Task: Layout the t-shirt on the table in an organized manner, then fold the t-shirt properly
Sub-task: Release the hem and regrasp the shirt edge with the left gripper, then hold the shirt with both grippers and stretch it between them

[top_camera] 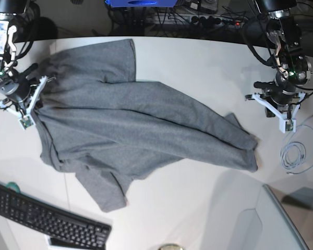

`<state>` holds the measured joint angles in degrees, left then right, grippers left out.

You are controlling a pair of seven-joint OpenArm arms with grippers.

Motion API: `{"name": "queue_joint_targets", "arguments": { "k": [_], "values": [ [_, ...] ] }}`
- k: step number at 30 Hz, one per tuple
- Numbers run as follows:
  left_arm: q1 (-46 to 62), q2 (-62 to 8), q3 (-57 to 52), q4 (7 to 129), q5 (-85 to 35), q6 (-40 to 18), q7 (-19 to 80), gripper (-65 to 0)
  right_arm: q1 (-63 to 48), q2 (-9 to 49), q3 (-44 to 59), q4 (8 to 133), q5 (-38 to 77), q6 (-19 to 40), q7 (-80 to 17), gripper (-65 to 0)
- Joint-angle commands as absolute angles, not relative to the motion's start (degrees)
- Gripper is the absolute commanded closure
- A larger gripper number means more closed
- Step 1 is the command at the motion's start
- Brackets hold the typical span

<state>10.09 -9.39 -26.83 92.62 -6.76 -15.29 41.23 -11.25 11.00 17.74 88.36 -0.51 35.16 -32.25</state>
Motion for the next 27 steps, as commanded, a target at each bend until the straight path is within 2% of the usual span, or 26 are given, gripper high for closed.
{"name": "queue_joint_targets", "arguments": {
  "k": [1, 4, 5, 7, 8, 10, 16, 27],
  "values": [
    [8.04, -9.80, -28.09, 92.26, -8.48, -15.60, 39.16, 0.0, -10.86, 11.12, 17.98, 89.01, -0.22, 35.21, -31.16, -1.2],
    [5.93, -9.80, -30.46, 86.81, -8.92, -15.60, 35.21, 0.0, -10.86, 10.77, 17.98, 88.75, -0.22, 35.21, -31.16, -1.2],
    [5.32, -9.80, -30.90, 85.14, -9.19, -15.60, 33.54, -5.1, -10.86, 10.77, 17.98, 88.75, -0.22, 35.21, -31.16, -1.2],
    [4.79, -9.80, -30.90, 82.15, -9.27, -15.60, 29.58, -23.2, -10.95, 10.77, 17.98, 88.75, -0.22, 35.21, -31.16, -1.2],
    [4.26, -9.80, -30.73, 81.10, -9.36, -15.60, 27.74, -29.8, -10.95, 10.77, 17.98, 88.75, -0.22, 35.21, -31.16, -1.2],
    [3.03, -9.63, -30.64, 78.29, -9.36, -15.60, 24.84, -36.7, -10.95, 10.77, 17.98, 88.75, -0.22, 35.21, -31.16, -1.2],
    [-2.59, -9.63, -30.73, 68.97, -9.36, -15.60, 20.79, -37.4, -10.95, 10.77, 17.98, 88.66, -0.22, 35.21, -31.16, -1.2],
    [-8.92, -9.54, -27.56, 62.11, -9.36, -15.60, 19.74, -37.7, -10.86, 10.77, 17.98, 88.66, -0.22, 35.21, -31.16, -1.4]
  ]
}}
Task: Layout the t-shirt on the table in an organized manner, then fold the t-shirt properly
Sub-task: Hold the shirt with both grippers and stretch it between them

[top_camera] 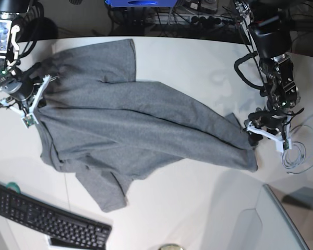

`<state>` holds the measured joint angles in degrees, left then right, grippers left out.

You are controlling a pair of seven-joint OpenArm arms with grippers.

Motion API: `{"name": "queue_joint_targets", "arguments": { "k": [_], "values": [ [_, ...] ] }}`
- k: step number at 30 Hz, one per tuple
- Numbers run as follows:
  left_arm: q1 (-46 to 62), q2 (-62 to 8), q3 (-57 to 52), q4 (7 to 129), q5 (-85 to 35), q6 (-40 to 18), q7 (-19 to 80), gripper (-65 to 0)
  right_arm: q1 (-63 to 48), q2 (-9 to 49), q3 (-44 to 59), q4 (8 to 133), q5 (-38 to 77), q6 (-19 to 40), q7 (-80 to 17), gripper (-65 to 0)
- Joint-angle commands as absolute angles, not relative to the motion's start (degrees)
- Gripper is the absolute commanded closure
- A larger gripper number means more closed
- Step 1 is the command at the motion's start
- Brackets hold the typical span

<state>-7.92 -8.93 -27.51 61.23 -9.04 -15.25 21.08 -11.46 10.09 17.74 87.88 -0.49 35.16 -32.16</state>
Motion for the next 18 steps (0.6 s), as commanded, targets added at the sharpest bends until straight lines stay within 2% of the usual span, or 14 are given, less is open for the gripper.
{"name": "queue_joint_targets", "arguments": {
  "k": [1, 18],
  "values": [
    [-9.27, -9.54, -26.77, 61.32, -9.36, -15.60, 19.74, -37.7, -10.86, 10.77, 17.98, 88.66, -0.22, 35.21, -31.16, -1.4],
    [-12.88, -8.40, -25.45, 57.80, -9.36, -15.60, 19.65, -36.4, -9.63, 10.86, 17.98, 84.26, -0.22, 35.21, -30.81, -1.2]
  ]
}}
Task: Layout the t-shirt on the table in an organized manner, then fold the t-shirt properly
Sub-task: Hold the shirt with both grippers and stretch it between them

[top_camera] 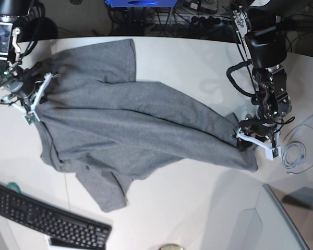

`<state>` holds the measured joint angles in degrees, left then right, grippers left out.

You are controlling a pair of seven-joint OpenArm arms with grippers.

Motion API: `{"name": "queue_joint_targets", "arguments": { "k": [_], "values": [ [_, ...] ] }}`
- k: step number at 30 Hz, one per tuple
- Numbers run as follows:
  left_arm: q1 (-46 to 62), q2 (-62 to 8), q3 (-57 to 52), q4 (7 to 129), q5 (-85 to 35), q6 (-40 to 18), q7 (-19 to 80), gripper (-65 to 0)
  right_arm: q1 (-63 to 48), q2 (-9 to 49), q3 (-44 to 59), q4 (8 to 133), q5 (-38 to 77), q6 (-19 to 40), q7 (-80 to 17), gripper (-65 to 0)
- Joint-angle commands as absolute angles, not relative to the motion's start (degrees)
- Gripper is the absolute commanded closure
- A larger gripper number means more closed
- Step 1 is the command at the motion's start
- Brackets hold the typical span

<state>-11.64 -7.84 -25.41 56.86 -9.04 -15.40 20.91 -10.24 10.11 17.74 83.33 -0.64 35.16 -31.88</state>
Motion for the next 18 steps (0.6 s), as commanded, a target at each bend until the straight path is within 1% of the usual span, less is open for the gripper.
{"name": "queue_joint_targets", "arguments": {
  "k": [1, 2, 3, 4, 7, 9, 10, 14, 18],
  "values": [
    [-13.05, -8.40, -25.45, 57.80, -9.36, -15.60, 19.65, -36.2, -9.63, 10.77, 17.98, 84.26, -0.22, 35.21, -30.81, -1.2],
    [-13.67, -8.31, -25.45, 57.80, -9.36, -15.60, 19.65, -35.2, -9.63, 10.77, 17.98, 84.26, -0.22, 35.21, -30.81, -1.2],
    [-13.85, -8.31, -25.45, 57.80, -9.36, -15.60, 19.65, -32.4, -9.63, 10.77, 17.98, 84.26, -0.22, 35.21, -30.81, -1.2],
    [-13.93, -8.31, -25.45, 57.80, -9.36, -15.60, 19.65, -27.6, -9.63, 10.77, 17.98, 84.26, -0.22, 35.21, -30.81, -1.2],
    [-13.93, -8.31, -25.45, 57.80, -9.36, -15.60, 19.74, -10.2, -9.63, 10.77, 17.98, 84.26, -0.22, 35.21, -30.81, -1.2],
    [-13.93, -8.31, -25.45, 57.80, -9.36, -15.60, 19.74, -1.6, -9.63, 10.77, 17.98, 84.26, -0.22, 35.21, -30.81, -1.2],
    [-13.85, -8.31, -25.45, 57.89, -9.36, -15.60, 19.91, 0.0, -9.54, 10.77, 17.98, 84.26, -0.22, 35.21, -30.81, -1.2],
    [-12.79, -8.31, -25.45, 58.51, -9.36, -15.60, 20.09, 0.0, -8.92, 10.77, 17.98, 84.26, -0.22, 35.21, -30.81, -1.2],
    [-9.36, -8.22, -25.63, 62.37, -9.45, -15.60, 20.26, 0.0, -8.84, 10.77, 17.98, 84.62, -0.22, 35.21, -30.81, -1.2]
  ]
}}
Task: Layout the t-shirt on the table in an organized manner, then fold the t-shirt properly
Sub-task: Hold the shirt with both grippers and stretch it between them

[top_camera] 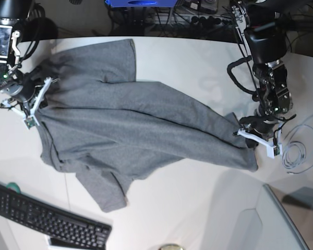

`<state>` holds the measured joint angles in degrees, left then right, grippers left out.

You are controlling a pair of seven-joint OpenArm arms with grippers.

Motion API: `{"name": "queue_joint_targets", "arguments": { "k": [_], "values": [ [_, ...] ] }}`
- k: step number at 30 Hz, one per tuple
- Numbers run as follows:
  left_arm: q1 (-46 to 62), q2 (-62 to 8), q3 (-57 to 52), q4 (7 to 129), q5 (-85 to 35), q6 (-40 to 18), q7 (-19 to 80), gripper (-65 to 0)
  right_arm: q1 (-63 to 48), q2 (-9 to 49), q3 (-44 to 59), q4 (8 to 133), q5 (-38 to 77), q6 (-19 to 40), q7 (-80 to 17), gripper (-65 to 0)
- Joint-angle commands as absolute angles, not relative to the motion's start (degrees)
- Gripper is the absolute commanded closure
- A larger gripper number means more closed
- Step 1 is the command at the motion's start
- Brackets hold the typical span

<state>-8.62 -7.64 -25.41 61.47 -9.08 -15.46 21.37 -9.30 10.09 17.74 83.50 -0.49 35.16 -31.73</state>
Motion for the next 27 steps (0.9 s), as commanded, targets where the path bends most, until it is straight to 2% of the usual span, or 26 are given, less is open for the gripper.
{"name": "queue_joint_targets", "arguments": {
  "k": [1, 5, 9, 13, 15, 20, 22, 27],
  "values": [
    [-8.22, -8.22, -25.71, 63.60, -9.45, -15.60, 20.26, 0.0, -8.84, 10.77, 17.98, 84.62, -0.22, 35.21, -30.81, -1.2],
    [-1.89, -7.34, -26.07, 69.67, -10.07, -15.60, 20.26, 0.0, -8.84, 10.77, 18.51, 84.70, 0.04, 35.21, -30.81, -1.1],
    [6.37, -7.16, -26.15, 76.62, -15.52, -15.34, 20.26, 0.0, -9.45, 10.07, 19.82, 86.11, 0.13, 34.86, -30.81, -1.2],
    [11.47, -7.43, -26.15, 81.63, -19.91, -15.34, 20.26, 0.0, -8.66, 4.35, 29.76, 89.36, -0.13, 35.03, -31.34, -2.9],
    [12.88, -7.43, -26.15, 83.38, -20.35, -15.34, 20.26, 0.0, -8.40, 2.68, 33.89, 90.51, -0.13, 35.03, -33.63, -9.5],
    [13.76, -7.43, -26.15, 84.09, -20.26, -15.34, 20.26, 0.0, -8.84, 1.27, 41.80, 90.33, 1.71, 35.21, -41.71, -37.7],
    [13.76, -7.52, -26.15, 84.09, -20.26, -15.34, 20.26, 0.0, -9.80, 0.92, 45.14, 90.33, 5.32, 35.30, -42.77, -40.8],
    [13.49, -7.52, -26.07, 84.09, -20.18, -15.34, 20.26, 0.0, -12.18, 1.63, 43.47, 87.87, 10.95, 35.30, -42.86, -40.8]
  ]
}}
